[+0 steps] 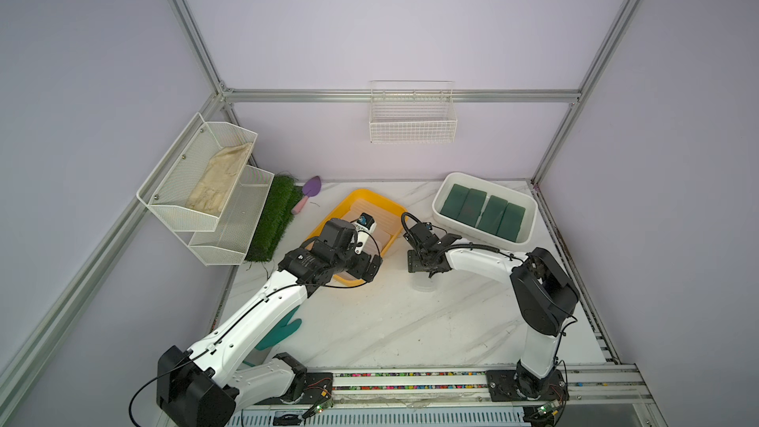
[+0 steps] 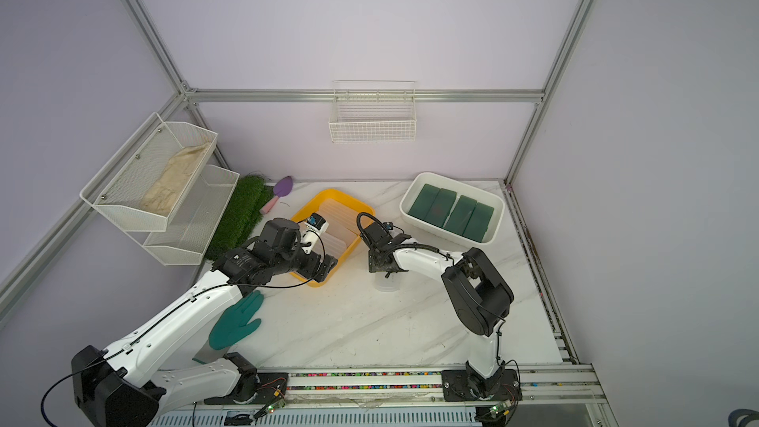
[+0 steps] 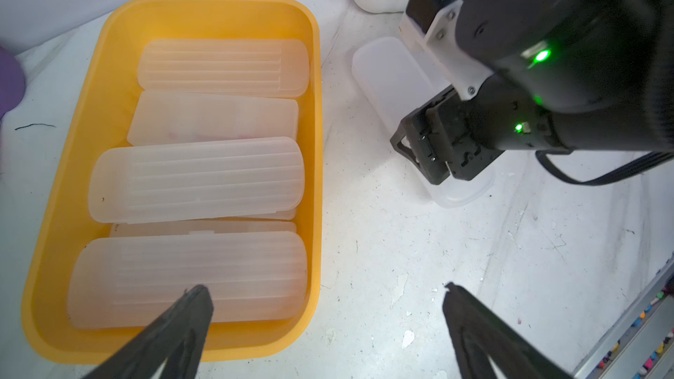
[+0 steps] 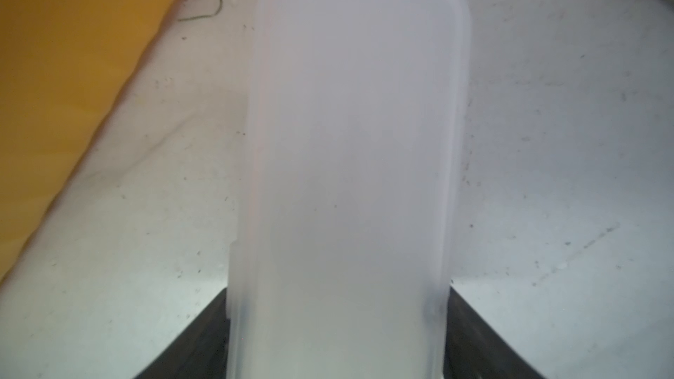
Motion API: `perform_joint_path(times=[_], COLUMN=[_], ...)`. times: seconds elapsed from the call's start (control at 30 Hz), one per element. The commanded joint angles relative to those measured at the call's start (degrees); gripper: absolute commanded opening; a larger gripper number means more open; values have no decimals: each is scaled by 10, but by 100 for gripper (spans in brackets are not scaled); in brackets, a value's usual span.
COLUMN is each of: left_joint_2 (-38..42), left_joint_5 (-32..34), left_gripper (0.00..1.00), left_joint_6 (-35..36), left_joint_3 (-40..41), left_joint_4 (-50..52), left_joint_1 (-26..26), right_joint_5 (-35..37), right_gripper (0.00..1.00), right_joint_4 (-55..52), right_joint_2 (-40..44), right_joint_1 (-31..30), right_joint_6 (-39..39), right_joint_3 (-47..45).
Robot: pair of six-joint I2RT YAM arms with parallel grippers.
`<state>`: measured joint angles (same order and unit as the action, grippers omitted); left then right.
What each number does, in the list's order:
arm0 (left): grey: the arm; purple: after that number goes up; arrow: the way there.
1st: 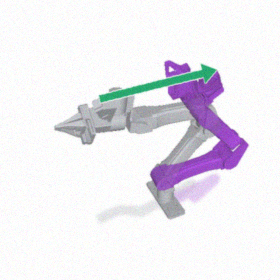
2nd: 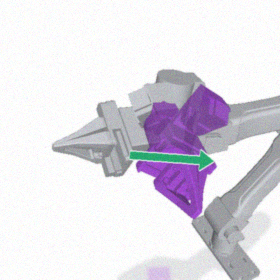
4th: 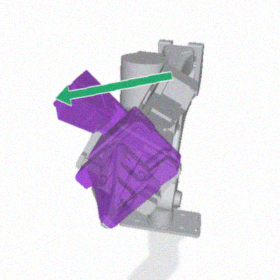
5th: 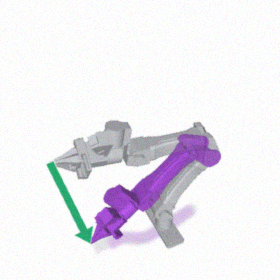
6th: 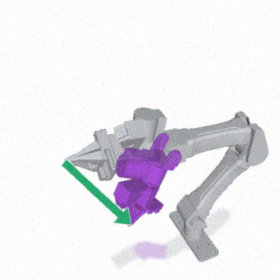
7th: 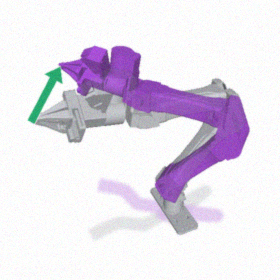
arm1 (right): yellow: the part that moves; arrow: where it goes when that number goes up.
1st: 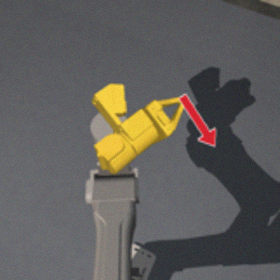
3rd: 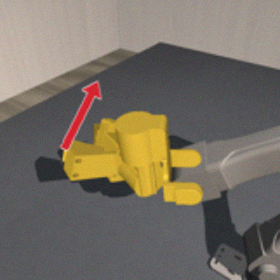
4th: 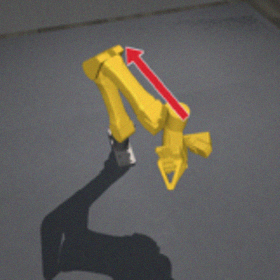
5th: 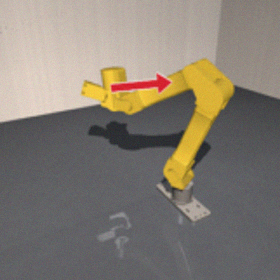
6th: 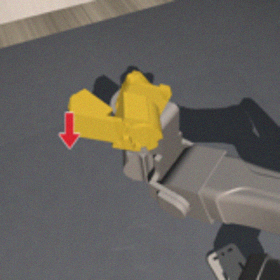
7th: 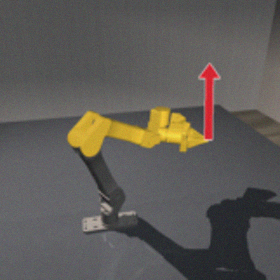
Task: Place the pencil cases by color into the storage box
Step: Pick up the pencil case from the center of the board.
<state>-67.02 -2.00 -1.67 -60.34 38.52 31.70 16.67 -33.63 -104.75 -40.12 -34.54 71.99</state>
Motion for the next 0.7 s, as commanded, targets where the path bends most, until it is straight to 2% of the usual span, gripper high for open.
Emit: perform_joint_path(times=[0.0, 0.3, 0.67], left_joint_2=[2, 36, 84], left_joint_5=[-28, -16, -14], left_gripper=[100, 100, 100], left_joint_6=[32, 57, 45], left_joint_3=[-35, -19, 11], left_joint_4=[3, 4, 17], left_joint_1=[3, 4, 3], right_joint_5=[13, 19, -55], right_gripper=[72, 71, 72], right_joint_4=[-29, -33, 18], right_joint_2=[52, 125, 76], right_joint_1=[2, 2, 3], right_joint_6=[18, 109, 210], right_joint_3=[8, 45, 141])
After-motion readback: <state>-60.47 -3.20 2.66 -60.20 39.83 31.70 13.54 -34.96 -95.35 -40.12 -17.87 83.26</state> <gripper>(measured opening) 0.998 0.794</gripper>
